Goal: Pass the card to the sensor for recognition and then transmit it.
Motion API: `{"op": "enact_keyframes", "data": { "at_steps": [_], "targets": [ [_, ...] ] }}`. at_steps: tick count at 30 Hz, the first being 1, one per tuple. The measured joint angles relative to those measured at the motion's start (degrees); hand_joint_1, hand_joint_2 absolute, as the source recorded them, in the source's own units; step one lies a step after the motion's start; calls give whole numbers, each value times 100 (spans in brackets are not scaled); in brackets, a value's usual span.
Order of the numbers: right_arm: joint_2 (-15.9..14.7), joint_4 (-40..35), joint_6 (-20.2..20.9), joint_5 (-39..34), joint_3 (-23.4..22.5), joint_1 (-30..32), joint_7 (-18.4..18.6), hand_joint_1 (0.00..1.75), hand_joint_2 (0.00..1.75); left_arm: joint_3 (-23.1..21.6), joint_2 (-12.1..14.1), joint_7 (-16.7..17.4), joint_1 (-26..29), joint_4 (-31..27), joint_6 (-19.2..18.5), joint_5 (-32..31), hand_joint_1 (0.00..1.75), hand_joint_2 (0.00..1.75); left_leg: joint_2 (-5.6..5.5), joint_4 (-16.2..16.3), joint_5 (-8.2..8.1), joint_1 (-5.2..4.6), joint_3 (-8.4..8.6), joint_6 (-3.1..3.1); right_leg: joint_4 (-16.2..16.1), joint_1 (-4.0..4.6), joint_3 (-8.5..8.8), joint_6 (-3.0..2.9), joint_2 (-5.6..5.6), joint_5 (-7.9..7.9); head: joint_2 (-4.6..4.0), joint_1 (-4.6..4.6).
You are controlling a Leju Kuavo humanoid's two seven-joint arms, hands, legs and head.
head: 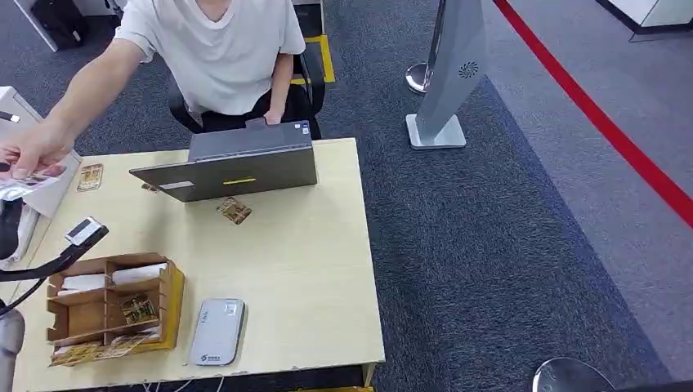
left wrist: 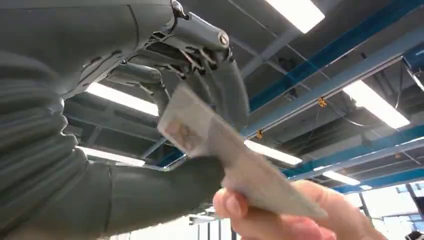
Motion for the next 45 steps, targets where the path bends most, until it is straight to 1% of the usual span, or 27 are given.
{"op": "enact_keyframes", "data": {
  "at_steps": [12,17,23,24,26,28,29,31,34,35,36,38,41,45],
  "targets": [
    [-7,6,2,13,0,2,-20,0,175,-2,59,-15,3,0,-4,20,175,175,-1,0,0,0,0,0,0,0,1,0,-1,0,-2,2],
    [-9,7,9,13,0,2,-26,0,175,-4,133,-52,31,0,-212,42,175,175,-1,0,0,0,-1,0,0,0,-1,0,-1,0,-2,2],
    [-9,4,11,-2,0,2,-17,0,175,-7,114,50,84,-9,-372,168,175,175,0,0,-1,-1,-1,0,0,0,-1,1,0,-1,-2,2],
    [-9,4,18,-4,0,3,-17,0,175,-24,98,37,138,-44,-383,201,175,175,1,0,-1,-1,-1,-1,0,-1,-1,1,1,-1,-2,0],
    [-9,4,28,-13,0,5,-13,0,175,-113,37,-102,321,-207,-385,338,175,175,1,0,-1,-2,-1,0,-1,-1,-1,2,1,-1,-2,0],
    [-4,2,39,-20,0,6,-7,0,175,-256,-72,-291,595,-470,-385,448,175,175,2,0,-2,-6,-1,1,-2,-2,-1,3,1,-2,0,2],
    [4,-4,53,-31,0,7,-7,0,175,-377,-129,-410,773,-648,-387,481,175,175,6,0,-4,-6,-1,2,-3,-6,-2,3,5,-2,-2,0],
    [33,-46,90,-46,-7,16,-7,0,175,-709,-254,-531,1125,-1013,-437,476,175,175,7,0,-10,-9,-1,11,-4,-8,-3,6,6,-4,0,2],
    [92,-151,173,-94,-31,19,-13,0,175,-1336,-337,-439,1580,-1520,-676,374,175,175,12,0,-15,-10,-1,19,-6,-10,-4,6,8,-4,-2,2],
    [114,-199,212,-101,-46,21,-13,0,175,-1564,-334,-341,1672,-1655,-846,336,175,175,11,0,-15,-9,-2,19,-6,-11,-4,6,7,-4,-2,2],
    [129,-234,234,-103,-52,21,-13,0,175,-1734,-328,-282,1728,-1742,-934,312,175,175,10,0,-15,-10,-2,19,-6,-11,-3,6,6,-4,-2,2],
    [151,-293,260,-101,-55,20,-13,0,175,-2015,-328,-232,1811,-1892,-1014,312,175,175,10,0,-15,-9,-3,19,-5,-10,-3,6,4,-4,-2,0],
    [170,-350,269,-101,-59,26,-13,0,175,-2210,-304,-210,1851,-2011,-1040,348,175,175,10,0,-14,-8,-2,18,-4,-9,-3,6,4,-4,-2,2],
    [173,-406,275,-98,-63,31,-13,0,175,-2323,-284,-210,1872,-2107,-1069,354,175,175,9,0,-11,-7,-1,15,-2,-8,-2,6,3,-4,-2,2]
  ]
}}
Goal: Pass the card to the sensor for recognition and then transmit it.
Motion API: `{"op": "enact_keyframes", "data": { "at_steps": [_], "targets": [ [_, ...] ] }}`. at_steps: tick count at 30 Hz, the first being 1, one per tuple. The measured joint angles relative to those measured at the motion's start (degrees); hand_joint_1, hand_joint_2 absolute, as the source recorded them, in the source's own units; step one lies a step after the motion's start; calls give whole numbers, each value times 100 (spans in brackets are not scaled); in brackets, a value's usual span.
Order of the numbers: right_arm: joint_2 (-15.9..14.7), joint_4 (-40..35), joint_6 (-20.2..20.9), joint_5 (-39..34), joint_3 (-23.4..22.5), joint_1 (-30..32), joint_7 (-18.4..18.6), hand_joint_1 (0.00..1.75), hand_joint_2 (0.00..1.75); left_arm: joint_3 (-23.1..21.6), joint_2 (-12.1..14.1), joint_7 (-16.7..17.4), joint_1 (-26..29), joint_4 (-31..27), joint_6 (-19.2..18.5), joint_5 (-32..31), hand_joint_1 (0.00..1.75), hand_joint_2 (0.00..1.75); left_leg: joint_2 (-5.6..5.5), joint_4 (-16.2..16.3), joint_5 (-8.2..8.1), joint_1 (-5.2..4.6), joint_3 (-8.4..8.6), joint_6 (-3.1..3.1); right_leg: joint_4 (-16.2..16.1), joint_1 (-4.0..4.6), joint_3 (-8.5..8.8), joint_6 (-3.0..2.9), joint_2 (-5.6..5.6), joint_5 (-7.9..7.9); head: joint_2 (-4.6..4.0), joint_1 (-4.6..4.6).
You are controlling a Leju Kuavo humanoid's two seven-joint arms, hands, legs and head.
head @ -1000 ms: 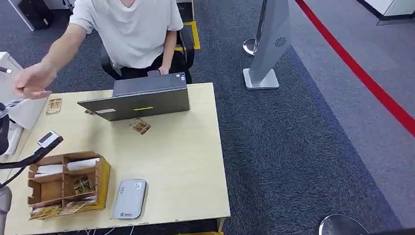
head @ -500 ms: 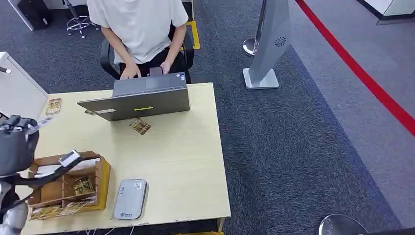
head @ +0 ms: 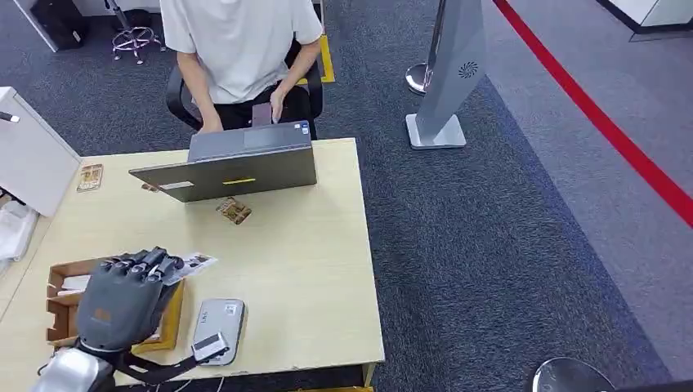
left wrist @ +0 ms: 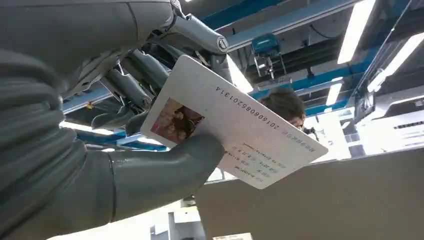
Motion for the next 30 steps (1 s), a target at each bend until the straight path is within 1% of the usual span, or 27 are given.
{"op": "enact_keyframes", "data": {
  "at_steps": [6,10,12,16,18,24,30],
  "targets": [
    [15,-35,2,0,-15,5,0,0,175,-61,7,2,20,-44,-13,13,175,175,0,0,0,0,-1,0,0,0,0,0,0,0,0,-2],
    [24,-61,7,7,-55,6,0,0,175,-66,7,-20,33,-50,-214,81,175,175,0,0,0,-1,-1,0,0,0,0,0,0,0,2,-2],
    [24,-70,17,15,-74,6,-4,0,175,-68,17,91,48,-48,-384,13,175,175,0,0,0,-1,-1,0,0,0,0,0,0,0,0,-2],
    [26,-107,55,77,-94,4,-2,0,175,-66,39,387,46,67,-841,-107,175,175,0,0,0,-1,0,0,0,0,0,0,0,0,0,-2],
    [26,-125,65,87,-101,3,4,0,175,-66,39,441,43,198,-948,-138,175,175,0,0,0,-1,0,0,0,0,0,0,0,0,0,-2],
    [26,-170,87,98,-129,1,9,0,175,-66,33,520,96,653,-1005,-157,175,175,0,0,0,-1,-1,0,0,0,0,0,1,0,2,-2],
    [26,-197,111,111,-129,-2,11,0,175,-68,15,520,178,962,-1036,-173,175,175,-1,0,-1,-1,-2,0,0,0,0,0,0,-1,0,0]
  ]
}}
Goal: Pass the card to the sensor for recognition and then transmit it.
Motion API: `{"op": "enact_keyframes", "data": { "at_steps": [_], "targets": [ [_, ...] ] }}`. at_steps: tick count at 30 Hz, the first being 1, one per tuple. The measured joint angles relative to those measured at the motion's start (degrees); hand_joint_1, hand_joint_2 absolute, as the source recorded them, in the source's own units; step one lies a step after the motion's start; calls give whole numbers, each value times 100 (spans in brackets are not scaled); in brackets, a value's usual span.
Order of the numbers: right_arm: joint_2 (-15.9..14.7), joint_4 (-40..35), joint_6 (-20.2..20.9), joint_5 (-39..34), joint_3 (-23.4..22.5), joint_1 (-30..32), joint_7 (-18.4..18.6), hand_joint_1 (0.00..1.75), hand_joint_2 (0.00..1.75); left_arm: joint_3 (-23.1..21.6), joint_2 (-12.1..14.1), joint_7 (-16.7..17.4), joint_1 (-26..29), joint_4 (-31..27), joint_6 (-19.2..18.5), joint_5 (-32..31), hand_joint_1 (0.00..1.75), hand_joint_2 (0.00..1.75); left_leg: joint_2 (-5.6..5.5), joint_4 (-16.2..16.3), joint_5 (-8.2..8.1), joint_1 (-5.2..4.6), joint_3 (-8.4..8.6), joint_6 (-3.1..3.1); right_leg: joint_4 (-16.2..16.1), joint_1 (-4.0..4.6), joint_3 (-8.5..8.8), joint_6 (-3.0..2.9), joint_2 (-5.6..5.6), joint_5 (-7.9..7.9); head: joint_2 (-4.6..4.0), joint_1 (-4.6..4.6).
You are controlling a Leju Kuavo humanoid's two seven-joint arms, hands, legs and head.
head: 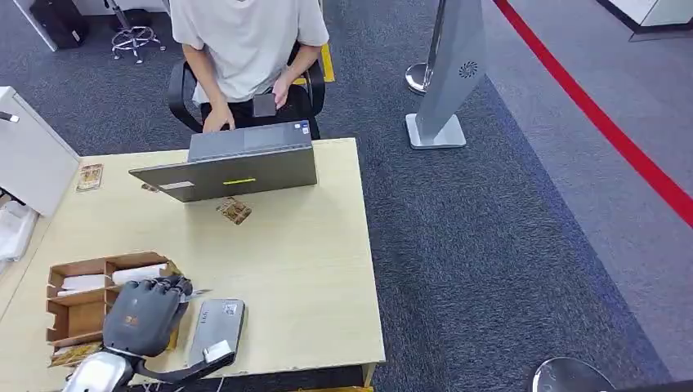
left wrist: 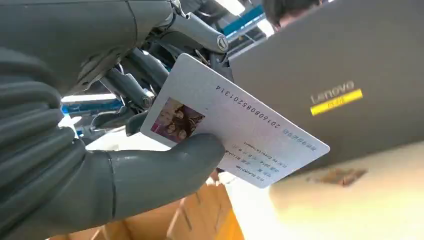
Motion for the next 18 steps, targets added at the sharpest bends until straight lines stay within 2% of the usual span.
{"op": "enact_keyframes", "data": {
  "at_steps": [8,18],
  "targets": [
    [4,-11,35,77,0,1,2,0,175,-18,-35,-2,119,284,-63,-13,175,175,0,0,0,0,1,0,0,0,1,0,0,0,0,-2],
    [35,-74,85,87,0,-3,20,0,175,-345,4,-20,251,638,-107,123,175,175,-1,-1,0,0,1,0,0,0,2,0,-3,0,0,-2]
  ]
}}
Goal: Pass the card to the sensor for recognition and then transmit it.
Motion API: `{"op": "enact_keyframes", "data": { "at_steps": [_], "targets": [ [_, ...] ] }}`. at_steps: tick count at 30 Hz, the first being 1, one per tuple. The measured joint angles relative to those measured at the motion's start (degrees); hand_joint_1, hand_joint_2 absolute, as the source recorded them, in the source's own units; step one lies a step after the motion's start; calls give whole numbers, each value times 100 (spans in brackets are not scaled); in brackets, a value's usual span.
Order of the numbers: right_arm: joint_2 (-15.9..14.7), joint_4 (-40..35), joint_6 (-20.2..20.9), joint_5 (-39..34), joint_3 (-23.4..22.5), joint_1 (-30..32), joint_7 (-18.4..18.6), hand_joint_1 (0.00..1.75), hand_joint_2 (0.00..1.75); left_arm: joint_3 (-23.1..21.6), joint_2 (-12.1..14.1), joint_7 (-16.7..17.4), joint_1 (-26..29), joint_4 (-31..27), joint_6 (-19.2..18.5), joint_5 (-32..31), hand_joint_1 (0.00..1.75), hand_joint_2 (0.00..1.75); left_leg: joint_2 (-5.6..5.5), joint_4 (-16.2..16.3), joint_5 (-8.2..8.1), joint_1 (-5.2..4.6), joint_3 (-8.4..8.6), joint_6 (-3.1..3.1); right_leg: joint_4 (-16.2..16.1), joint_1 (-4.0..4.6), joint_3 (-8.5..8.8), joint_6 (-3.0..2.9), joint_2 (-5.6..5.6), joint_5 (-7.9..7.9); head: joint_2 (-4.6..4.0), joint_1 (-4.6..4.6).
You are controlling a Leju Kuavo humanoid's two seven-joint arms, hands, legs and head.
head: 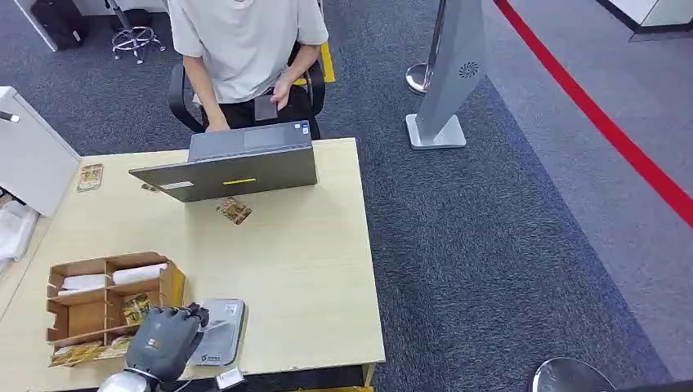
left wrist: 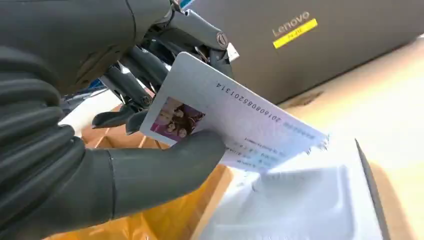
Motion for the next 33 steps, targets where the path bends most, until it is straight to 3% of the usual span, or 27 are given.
{"op": "enact_keyframes", "data": {
  "at_steps": [9,14,17,22,25,33],
  "targets": [
    [22,-41,52,85,0,-2,0,0,175,-227,138,20,6,186,-35,240,175,175,0,0,0,0,5,0,0,0,6,0,-1,0,0,0],
    [24,-50,52,105,0,1,0,0,175,-201,159,328,-36,142,245,-88,175,175,-2,0,1,1,7,0,0,0,4,0,-1,0,2,2],
    [22,-57,48,166,0,8,0,0,175,58,162,533,-289,-85,197,-293,175,175,-6,1,8,2,4,4,0,2,3,0,-5,2,0,2],
    [22,-55,13,286,0,10,-28,0,175,711,262,540,-983,-385,-77,-328,175,175,-10,0,19,3,4,-4,3,4,5,-2,-7,12,0,-2],
    [20,-44,-20,317,0,22,-37,0,175,890,293,588,-1148,-453,-20,-459,175,175,-11,0,20,4,0,-4,3,4,0,-2,-7,12,0,2],
    [-98,171,-149,472,0,11,-81,0,175,1406,741,487,-2081,-474,199,-724,175,175,-11,0,20,6,-4,-4,4,6,-2,-1,-6,13,0,2]
  ]
}}
